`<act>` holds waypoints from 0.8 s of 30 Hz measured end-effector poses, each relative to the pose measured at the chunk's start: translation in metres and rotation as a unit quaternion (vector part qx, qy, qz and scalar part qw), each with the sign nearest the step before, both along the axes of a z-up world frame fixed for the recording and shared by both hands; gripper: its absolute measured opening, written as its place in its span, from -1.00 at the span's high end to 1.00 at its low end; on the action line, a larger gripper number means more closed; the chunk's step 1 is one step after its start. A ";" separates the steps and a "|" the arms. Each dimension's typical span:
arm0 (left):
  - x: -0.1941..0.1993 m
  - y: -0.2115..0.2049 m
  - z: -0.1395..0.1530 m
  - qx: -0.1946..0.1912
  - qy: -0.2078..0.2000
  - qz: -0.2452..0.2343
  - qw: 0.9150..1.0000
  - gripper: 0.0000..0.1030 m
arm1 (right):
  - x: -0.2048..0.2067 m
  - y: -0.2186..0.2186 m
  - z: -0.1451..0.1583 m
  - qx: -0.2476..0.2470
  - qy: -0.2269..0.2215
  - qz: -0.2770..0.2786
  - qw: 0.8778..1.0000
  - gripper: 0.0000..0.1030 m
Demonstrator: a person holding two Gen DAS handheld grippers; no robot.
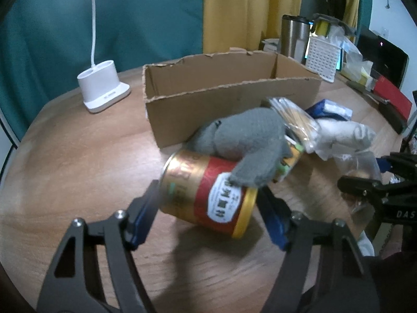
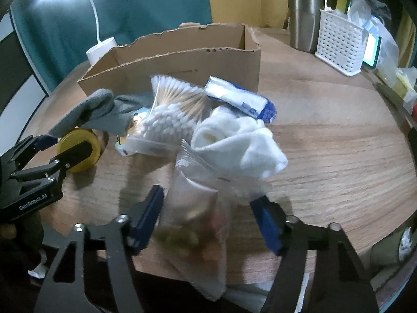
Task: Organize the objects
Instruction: 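Grasp the clear snack zip bag with the right tool while the left tool grasps the gold-red can, then lift and carry the snack bag and can toward the cardboard box with both tools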
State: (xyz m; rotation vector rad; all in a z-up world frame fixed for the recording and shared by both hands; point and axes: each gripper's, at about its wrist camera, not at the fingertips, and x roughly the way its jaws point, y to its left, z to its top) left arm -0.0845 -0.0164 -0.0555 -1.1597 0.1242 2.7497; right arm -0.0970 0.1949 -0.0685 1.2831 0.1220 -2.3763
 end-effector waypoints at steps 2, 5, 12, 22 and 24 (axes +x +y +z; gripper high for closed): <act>0.002 0.001 0.001 0.004 -0.002 0.000 1.000 -0.42 | 0.001 0.000 0.001 0.000 0.002 0.003 1.000 -0.24; 0.006 0.003 0.002 0.010 -0.005 0.002 1.000 -0.40 | 0.004 0.000 0.002 -0.002 0.005 0.011 1.000 -0.16; 0.020 0.006 0.009 0.034 -0.006 0.019 0.999 -0.38 | 0.011 0.000 0.006 -0.010 0.013 0.037 0.999 -0.12; 0.037 0.016 0.020 0.042 -0.001 0.026 0.999 -0.37 | 0.019 0.005 0.020 -0.022 0.031 0.054 0.998 -0.09; 0.039 0.018 0.023 0.044 0.000 0.027 0.999 -0.37 | 0.021 0.006 0.023 -0.022 0.035 0.053 0.998 -0.09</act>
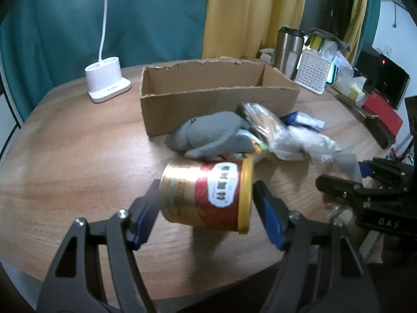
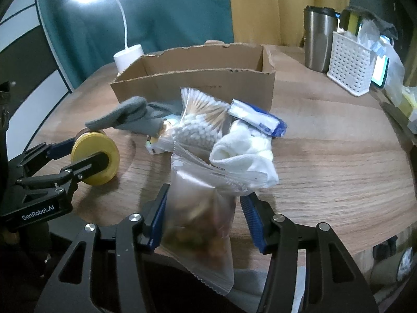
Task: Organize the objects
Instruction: 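Lift and carry the snack bag and can toward the cardboard box with both tools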
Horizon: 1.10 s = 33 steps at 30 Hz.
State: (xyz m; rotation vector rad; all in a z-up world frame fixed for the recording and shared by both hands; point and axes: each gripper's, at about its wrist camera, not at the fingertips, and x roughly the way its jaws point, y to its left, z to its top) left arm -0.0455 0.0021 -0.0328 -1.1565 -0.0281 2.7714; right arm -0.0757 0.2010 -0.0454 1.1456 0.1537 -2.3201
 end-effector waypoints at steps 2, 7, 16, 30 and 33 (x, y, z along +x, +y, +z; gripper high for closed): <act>0.004 0.004 0.004 0.000 0.004 -0.002 1.000 -0.37 | 0.002 0.002 0.004 -0.002 0.004 -0.001 1.000 -0.09; 0.009 0.013 0.013 0.002 0.011 -0.007 1.000 -0.37 | 0.004 0.010 0.014 -0.011 0.016 0.007 1.000 -0.09; 0.012 0.024 0.032 0.003 0.026 0.001 1.000 -0.37 | 0.003 0.021 0.032 -0.025 0.034 0.016 0.999 -0.09; 0.002 0.041 0.053 -0.001 0.040 -0.001 0.999 -0.37 | -0.013 0.041 0.049 -0.044 0.043 0.023 0.998 -0.09; -0.003 0.042 0.056 0.000 0.040 0.000 0.999 -0.37 | -0.018 0.042 0.053 -0.045 0.044 0.024 0.998 -0.09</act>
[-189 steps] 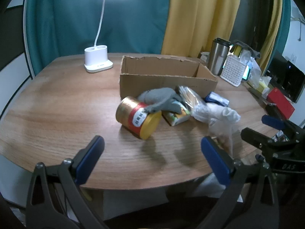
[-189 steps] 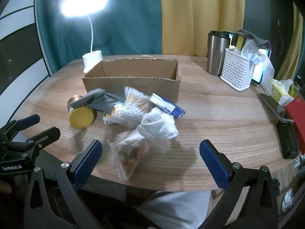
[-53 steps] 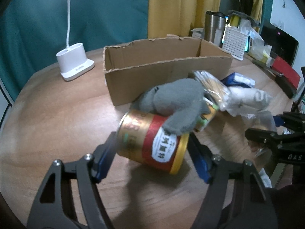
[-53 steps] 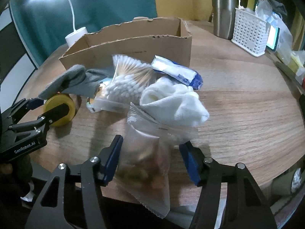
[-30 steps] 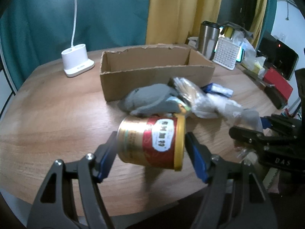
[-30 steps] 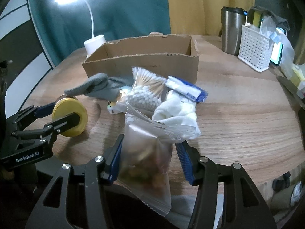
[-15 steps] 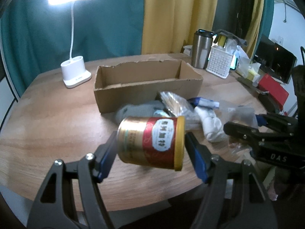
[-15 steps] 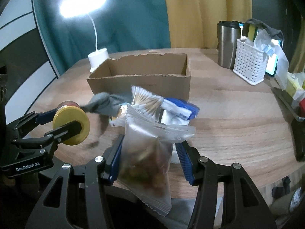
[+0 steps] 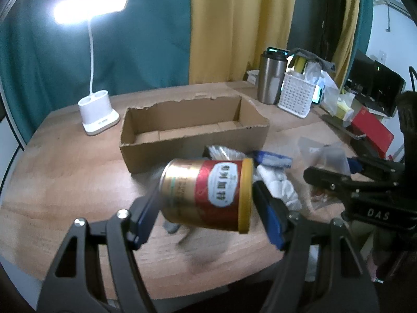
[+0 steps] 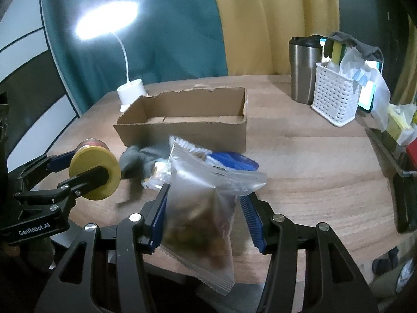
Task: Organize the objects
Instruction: 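Lift and carry the snack bag and can toward the cardboard box with both tools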
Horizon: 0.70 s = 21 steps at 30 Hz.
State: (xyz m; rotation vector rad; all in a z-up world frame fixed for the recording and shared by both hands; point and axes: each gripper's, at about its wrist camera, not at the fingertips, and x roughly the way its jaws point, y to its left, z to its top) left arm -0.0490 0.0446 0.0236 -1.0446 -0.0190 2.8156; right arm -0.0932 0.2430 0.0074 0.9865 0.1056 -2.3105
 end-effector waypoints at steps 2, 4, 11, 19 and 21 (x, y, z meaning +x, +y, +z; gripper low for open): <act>-0.004 0.001 0.003 0.001 0.001 0.000 1.000 -0.37 | -0.004 0.000 0.002 0.000 0.000 0.001 1.000 -0.09; -0.007 0.002 0.004 0.001 0.002 0.000 1.000 -0.37 | -0.006 0.000 0.003 0.000 0.001 0.000 1.000 -0.09; -0.023 0.001 0.010 0.005 0.001 0.004 1.000 -0.37 | -0.025 -0.002 0.011 0.002 0.003 0.000 1.000 -0.09; -0.040 -0.001 0.013 0.009 0.000 0.007 1.000 -0.37 | -0.040 -0.006 0.016 0.003 0.004 0.001 1.000 -0.09; -0.046 -0.001 0.013 0.010 -0.001 0.007 1.000 -0.37 | -0.044 -0.007 0.017 0.004 0.004 0.002 1.000 -0.09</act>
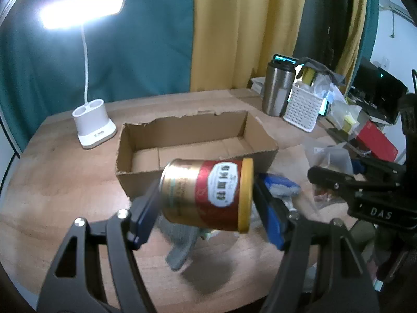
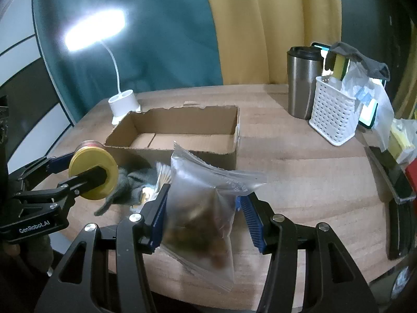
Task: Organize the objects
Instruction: 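Lift and carry the snack bag and can toward the cardboard box with both tools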
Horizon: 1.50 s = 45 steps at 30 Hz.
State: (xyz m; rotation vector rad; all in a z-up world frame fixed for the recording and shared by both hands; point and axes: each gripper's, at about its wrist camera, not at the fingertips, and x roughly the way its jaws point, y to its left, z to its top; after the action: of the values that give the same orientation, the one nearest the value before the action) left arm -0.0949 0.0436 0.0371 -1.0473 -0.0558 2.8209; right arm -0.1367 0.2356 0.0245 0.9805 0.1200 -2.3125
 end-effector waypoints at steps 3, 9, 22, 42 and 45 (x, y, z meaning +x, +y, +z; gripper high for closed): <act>-0.007 0.000 0.001 -0.001 -0.001 0.000 1.000 -0.37 | -0.005 -0.001 0.001 0.001 0.000 0.002 1.000 -0.09; -0.020 -0.003 0.003 0.000 -0.002 0.007 1.000 -0.37 | -0.023 -0.006 0.005 0.001 0.000 0.004 1.000 -0.09; -0.046 -0.015 0.000 0.000 -0.007 0.019 1.000 -0.37 | -0.055 -0.025 0.005 0.002 -0.001 0.027 1.000 -0.09; -0.080 -0.031 -0.011 0.007 -0.019 0.030 0.999 -0.37 | -0.092 -0.061 0.004 0.012 0.006 0.047 0.999 -0.09; -0.085 -0.033 -0.013 0.008 -0.022 0.033 0.999 -0.37 | -0.098 -0.066 0.002 0.014 0.004 0.049 0.999 -0.09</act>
State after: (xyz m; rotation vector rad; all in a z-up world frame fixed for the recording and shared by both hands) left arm -0.1794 0.0105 0.0238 -1.1248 -0.1196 2.8504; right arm -0.2350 0.1694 0.0268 0.9578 0.2008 -2.2323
